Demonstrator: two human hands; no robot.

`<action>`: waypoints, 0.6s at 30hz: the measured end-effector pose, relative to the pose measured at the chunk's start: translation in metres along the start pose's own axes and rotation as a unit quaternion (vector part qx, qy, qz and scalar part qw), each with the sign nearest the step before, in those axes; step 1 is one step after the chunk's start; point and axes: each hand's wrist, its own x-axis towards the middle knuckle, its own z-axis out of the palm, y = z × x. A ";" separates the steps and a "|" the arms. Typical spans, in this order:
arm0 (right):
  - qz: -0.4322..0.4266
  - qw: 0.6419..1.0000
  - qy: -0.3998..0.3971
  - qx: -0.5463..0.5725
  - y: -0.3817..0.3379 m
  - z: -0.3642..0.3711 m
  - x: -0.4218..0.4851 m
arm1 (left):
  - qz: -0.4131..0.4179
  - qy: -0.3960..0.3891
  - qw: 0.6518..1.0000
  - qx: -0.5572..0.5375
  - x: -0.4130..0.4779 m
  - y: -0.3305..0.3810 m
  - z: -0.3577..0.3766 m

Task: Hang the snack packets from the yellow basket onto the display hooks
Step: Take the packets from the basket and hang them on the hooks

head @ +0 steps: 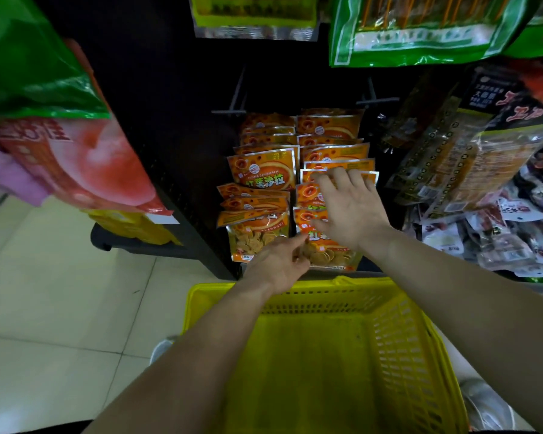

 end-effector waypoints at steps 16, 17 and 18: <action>-0.056 0.995 -0.017 -0.076 -0.059 0.041 0.087 | -0.112 0.028 0.993 0.030 0.041 -0.065 -0.009; -0.046 0.995 -0.021 -0.082 -0.059 0.041 0.090 | -0.114 0.031 0.992 0.036 0.043 -0.065 -0.009; -0.036 0.995 -0.026 -0.084 -0.058 0.041 0.093 | -0.115 0.034 0.992 0.041 0.045 -0.066 -0.009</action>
